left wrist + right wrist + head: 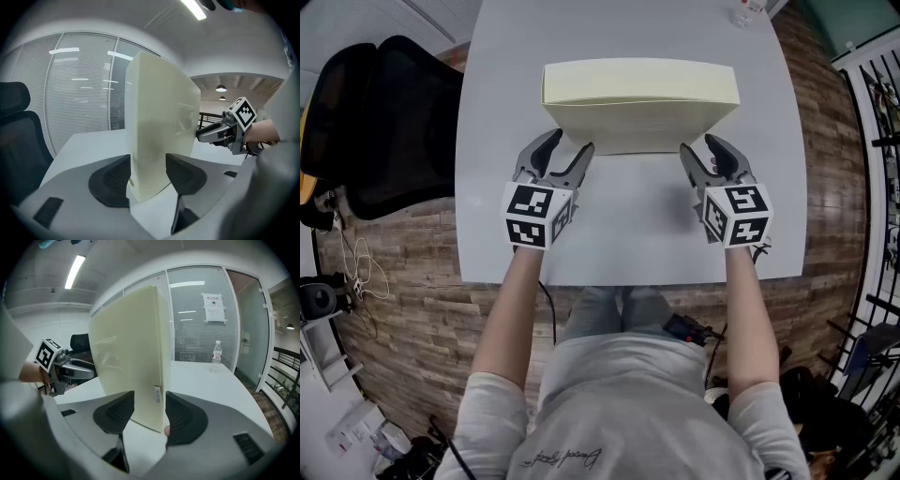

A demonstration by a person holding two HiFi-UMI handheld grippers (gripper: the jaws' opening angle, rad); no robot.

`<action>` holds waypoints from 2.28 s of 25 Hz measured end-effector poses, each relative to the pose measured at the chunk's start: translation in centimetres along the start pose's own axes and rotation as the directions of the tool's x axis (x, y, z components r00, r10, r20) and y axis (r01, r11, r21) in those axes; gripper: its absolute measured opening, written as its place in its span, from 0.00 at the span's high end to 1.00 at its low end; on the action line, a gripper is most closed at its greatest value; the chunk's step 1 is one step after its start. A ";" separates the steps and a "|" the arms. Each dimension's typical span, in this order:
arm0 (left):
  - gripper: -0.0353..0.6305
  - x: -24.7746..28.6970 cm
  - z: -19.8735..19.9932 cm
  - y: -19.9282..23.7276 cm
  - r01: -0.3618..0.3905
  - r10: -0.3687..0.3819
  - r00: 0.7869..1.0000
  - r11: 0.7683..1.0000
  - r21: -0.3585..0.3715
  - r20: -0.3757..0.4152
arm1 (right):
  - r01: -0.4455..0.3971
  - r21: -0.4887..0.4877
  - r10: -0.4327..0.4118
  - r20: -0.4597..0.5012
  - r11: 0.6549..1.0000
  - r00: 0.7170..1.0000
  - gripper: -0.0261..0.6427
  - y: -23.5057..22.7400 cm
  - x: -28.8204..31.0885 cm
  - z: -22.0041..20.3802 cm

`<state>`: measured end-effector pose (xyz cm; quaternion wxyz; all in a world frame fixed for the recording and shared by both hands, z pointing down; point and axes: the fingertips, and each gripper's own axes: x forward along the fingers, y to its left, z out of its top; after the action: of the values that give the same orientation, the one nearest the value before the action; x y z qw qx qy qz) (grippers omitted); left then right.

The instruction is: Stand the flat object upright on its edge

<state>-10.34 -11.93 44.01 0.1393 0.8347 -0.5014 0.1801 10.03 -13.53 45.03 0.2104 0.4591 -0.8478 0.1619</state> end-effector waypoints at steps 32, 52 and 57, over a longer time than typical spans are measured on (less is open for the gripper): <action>0.93 -7.0 1.4 -7.6 0.088 -0.088 0.996 0.996 0.011 -0.002 | -0.100 -0.031 0.101 0.018 0.994 0.995 0.92 7.5 -7.9 -0.1; 0.93 -8.7 0.9 -9.7 0.083 -0.083 0.996 0.996 -0.017 0.011 | -0.137 0.020 0.136 0.023 0.990 0.990 0.92 9.7 -9.6 -0.3; 0.93 -8.9 1.2 -9.4 0.080 -0.079 0.997 0.997 -0.012 0.015 | -0.139 0.021 0.138 0.023 0.990 0.990 0.92 9.8 -9.4 -0.4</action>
<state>-5.69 -1.09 38.53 0.1478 0.8544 -0.4699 0.1654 6.39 -1.51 39.78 0.1843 0.4032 -0.8780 0.1806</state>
